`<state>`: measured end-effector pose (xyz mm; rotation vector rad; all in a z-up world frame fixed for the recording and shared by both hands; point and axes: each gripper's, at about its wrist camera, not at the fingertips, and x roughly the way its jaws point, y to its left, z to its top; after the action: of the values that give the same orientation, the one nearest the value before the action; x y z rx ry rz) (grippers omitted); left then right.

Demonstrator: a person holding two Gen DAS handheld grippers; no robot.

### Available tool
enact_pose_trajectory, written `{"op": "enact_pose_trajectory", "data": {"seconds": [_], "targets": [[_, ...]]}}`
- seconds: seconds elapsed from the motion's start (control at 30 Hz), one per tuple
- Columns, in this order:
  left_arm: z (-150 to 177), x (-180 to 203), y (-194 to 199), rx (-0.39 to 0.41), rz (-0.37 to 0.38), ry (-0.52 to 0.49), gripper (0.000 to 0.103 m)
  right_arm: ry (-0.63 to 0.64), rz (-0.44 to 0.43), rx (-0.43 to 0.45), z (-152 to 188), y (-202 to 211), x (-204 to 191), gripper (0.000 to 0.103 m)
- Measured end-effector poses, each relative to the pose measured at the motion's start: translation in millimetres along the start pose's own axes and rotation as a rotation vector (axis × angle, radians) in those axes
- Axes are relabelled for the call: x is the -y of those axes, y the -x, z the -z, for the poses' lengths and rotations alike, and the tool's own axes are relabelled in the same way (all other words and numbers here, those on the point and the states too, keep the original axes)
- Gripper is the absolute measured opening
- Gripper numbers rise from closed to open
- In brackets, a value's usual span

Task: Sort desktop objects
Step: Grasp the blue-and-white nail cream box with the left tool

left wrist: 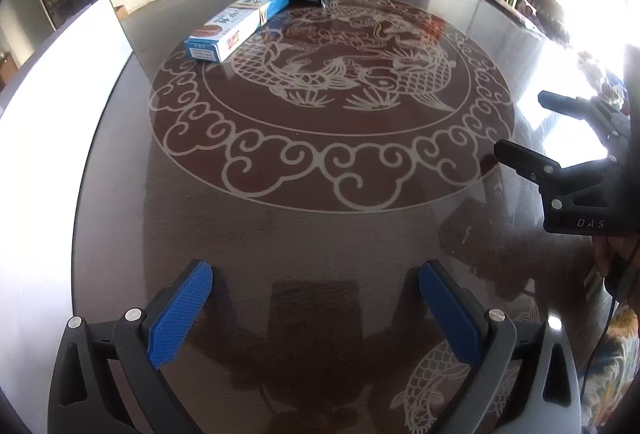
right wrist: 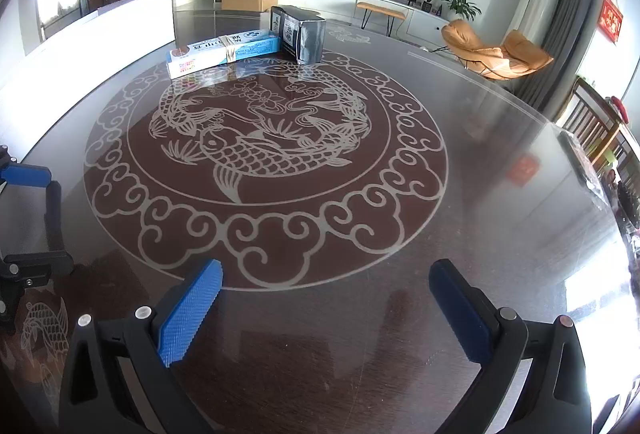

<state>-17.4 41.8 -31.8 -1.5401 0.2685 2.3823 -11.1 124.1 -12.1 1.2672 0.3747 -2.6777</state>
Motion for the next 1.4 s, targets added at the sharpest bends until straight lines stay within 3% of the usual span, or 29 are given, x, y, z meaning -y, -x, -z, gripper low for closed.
{"op": "enact_pose_trajectory", "data": {"seconds": [0.13, 0.37, 0.53, 0.73, 0.9, 1.03, 1.17, 1.27, 1.4], "targets": [[-3.0, -0.9, -0.6, -0.045, 0.02, -0.045, 0.103, 0.0, 0.0, 0.0, 0.4, 0.4, 0.4, 0.103], [-10.5, -12.3, -5.3, -0.02, 0.035, -0.075, 0.103, -0.002, 0.001, -0.001, 0.2, 0.2, 0.4, 0.103], [-18.1, -27.7, -8.0, -0.034, 0.019, -0.031, 0.103, -0.003, 0.001, -0.001, 0.2, 0.2, 0.3, 0.103], [-24.4, -39.4, 6.5, 0.066, 0.065, -0.001, 0.103, -0.003, 0.002, -0.001, 0.1, 0.1, 0.4, 0.103], [-56.8, -59.5, 14.0, 0.094, 0.058, 0.013, 0.103, -0.003, 0.002, -0.001, 0.3, 0.4, 0.6, 0.103], [-92.5, -65.1, 14.3, 0.094, 0.049, -0.04, 0.103, -0.003, 0.003, -0.001, 0.5, 1.0, 1.0, 0.103], [-128.5, -54.0, 1.9, 0.09, -0.023, -0.153, 0.103, 0.0, 0.006, 0.0, 0.9, 1.6, 1.5, 0.103], [-147.6, -50.2, -16.4, 0.077, -0.07, -0.181, 0.103, -0.001, 0.005, 0.0, 0.9, 1.5, 1.8, 0.103], [-167.6, -56.2, -42.4, 0.058, -0.011, -0.159, 0.103, -0.002, 0.003, -0.001, 0.8, 1.4, 2.4, 0.103]]}}
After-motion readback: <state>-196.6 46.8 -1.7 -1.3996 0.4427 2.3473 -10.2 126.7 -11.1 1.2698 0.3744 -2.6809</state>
